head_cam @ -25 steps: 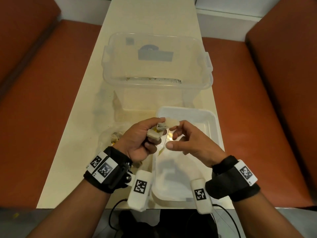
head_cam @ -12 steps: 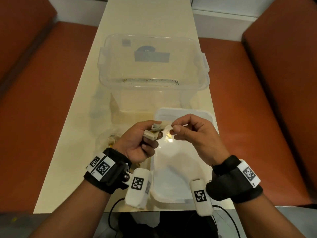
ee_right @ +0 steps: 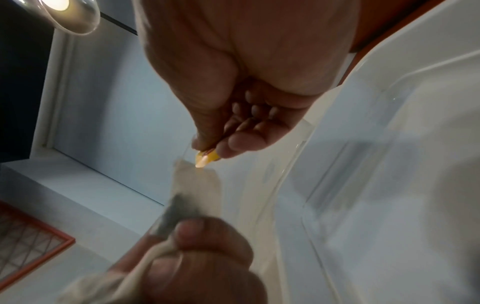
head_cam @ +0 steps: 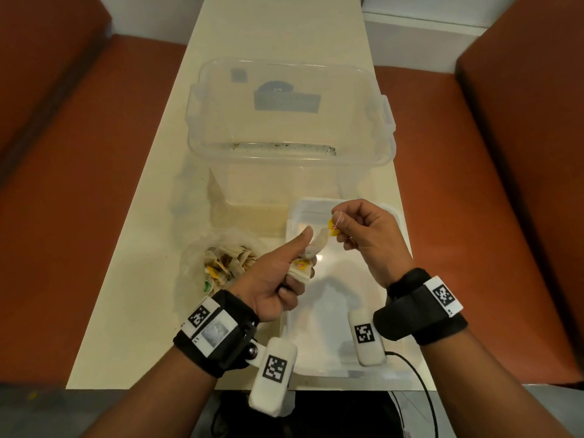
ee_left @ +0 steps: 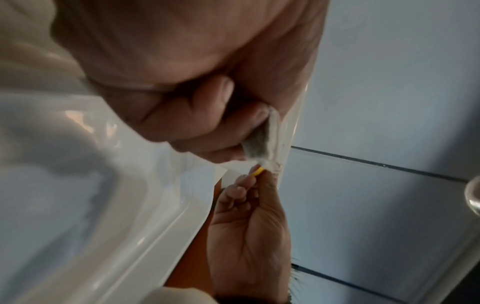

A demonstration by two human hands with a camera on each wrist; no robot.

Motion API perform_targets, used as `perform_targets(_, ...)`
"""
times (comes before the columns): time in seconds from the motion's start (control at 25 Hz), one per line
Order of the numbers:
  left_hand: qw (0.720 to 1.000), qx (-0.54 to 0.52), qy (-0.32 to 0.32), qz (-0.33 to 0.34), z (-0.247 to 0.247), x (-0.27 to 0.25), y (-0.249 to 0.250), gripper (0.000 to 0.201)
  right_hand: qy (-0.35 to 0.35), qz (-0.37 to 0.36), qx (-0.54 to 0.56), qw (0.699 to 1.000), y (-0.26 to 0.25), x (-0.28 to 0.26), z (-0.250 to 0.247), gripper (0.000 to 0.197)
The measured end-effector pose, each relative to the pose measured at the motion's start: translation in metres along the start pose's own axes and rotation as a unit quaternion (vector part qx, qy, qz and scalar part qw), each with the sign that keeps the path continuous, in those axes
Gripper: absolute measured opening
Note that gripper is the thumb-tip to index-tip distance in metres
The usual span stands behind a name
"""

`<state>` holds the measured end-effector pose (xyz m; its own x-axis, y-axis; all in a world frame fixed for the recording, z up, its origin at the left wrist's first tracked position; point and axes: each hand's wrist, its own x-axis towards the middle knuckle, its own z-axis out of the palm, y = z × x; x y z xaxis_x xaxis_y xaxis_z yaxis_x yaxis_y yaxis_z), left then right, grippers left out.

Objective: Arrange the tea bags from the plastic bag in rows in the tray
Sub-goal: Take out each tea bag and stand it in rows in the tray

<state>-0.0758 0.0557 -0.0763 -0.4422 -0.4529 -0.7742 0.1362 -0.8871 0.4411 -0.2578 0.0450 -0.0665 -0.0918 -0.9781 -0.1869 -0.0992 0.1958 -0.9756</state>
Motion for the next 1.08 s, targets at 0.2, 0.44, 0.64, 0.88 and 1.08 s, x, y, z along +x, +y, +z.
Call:
perform_targets(0.2, 0.837, 0.464, 0.166, 0.237, -0.007, -0.001, -0.014, 0.029, -0.011, 0.027, -0.125, 0.992, 0.02, 0.035, 0.008, 0.007)
perform_targets(0.44, 0.91, 0.322, 0.139, 0.22, -0.015, 0.012, -0.021, 0.028, -0.073, 0.032, -0.173, 0.982, 0.017, 0.043, 0.008, 0.01)
perform_targets(0.64, 0.995, -0.08, -0.043, 0.043, -0.017, 0.001, 0.006, 0.023, -0.173, 0.065, -0.019, 0.983, 0.0, 0.006, -0.016, 0.009)
perform_targets(0.88, 0.993, -0.062, -0.104, 0.0, -0.009, 0.002, 0.011, 0.031, -0.185, 0.032, 0.054, 0.981, -0.001, 0.002, 0.005, 0.007)
perform_targets(1.08, 0.999, -0.006, 0.007, 0.034, -0.012, 0.002, 0.005, 0.045, -0.102, 0.022, 0.008, 0.995, 0.003, 0.013, 0.001, 0.018)
